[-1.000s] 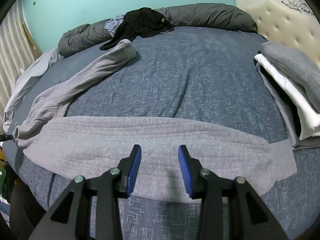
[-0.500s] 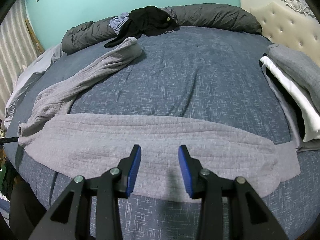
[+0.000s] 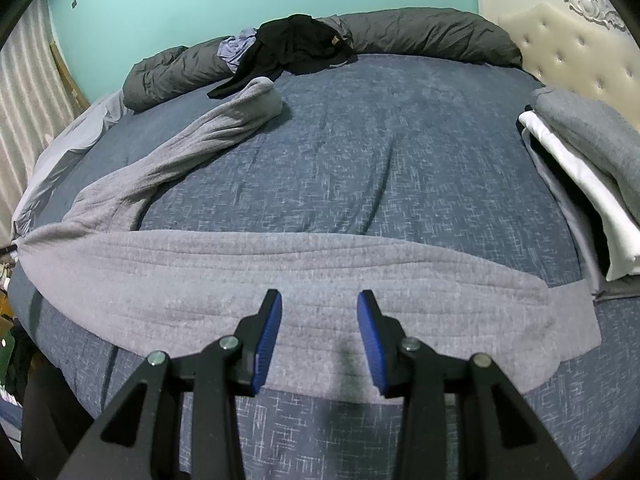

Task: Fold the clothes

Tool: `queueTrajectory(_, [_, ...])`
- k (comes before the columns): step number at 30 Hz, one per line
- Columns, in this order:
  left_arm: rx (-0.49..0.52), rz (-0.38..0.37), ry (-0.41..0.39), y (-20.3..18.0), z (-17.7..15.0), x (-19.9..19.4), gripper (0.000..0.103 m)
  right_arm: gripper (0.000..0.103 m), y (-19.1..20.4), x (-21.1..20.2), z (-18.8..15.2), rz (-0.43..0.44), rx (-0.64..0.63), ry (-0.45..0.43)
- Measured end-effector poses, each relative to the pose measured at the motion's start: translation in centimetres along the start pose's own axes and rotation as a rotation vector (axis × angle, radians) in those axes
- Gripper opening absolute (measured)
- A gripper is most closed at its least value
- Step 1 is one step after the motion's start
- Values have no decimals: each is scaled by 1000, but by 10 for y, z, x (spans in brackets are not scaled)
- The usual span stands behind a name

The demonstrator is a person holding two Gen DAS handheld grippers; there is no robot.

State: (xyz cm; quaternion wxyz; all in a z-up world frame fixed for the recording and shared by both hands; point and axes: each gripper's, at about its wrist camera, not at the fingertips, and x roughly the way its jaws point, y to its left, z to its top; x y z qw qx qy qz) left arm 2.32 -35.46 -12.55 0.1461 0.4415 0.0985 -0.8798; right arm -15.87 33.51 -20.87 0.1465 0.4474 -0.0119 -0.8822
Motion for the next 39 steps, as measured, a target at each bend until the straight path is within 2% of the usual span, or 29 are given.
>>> queueTrajectory(2, [-41,71,-23,12,1,-9,0,39,-1,-1,0,1,-3,-3])
queueTrajectory(5, [-56,60,83,23,-13,12,0,39,-3,-1,-1,-4,-1,-2])
queueTrajectory(9, [-86,-25,102,21,-32,23,1,39,-8,1,-3,3,37,-1])
queueTrajectory(13, [-101,-75,113,10,-33,32,1,40,-2,-2,0,-1,15,2])
queueTrajectory(14, [-100,-88,113,4,-30,34,3,43,0,-4,1,4,16,-2])
queueTrajectory(15, [-98,-92,113,0,-27,36,12,49,2,-6,3,10,17,-6])
queueTrajectory(16, [-96,-104,111,-4,-23,37,18,50,4,-8,6,12,14,-11])
queueTrajectory(18, [-90,-131,104,-11,-14,40,39,50,8,-12,11,17,10,-20])
queueTrajectory(22, [-64,-134,95,-25,2,46,48,52,21,-12,24,25,-21,-17])
queueTrajectory(23, [-63,-135,92,-29,7,49,54,57,24,-10,29,29,-33,-15])
queueTrajectory(24, [-64,-137,89,-32,11,52,56,61,26,-8,32,35,-39,-14])
queueTrajectory(28, [-78,-118,77,-41,33,67,56,62,29,8,50,77,-26,2])
queueTrajectory(33, [-113,-104,47,-64,65,86,59,62,28,42,85,77,-1,27])
queueTrajectory(39, [-131,-190,-23,-121,102,109,68,64,23,86,133,81,42,39])
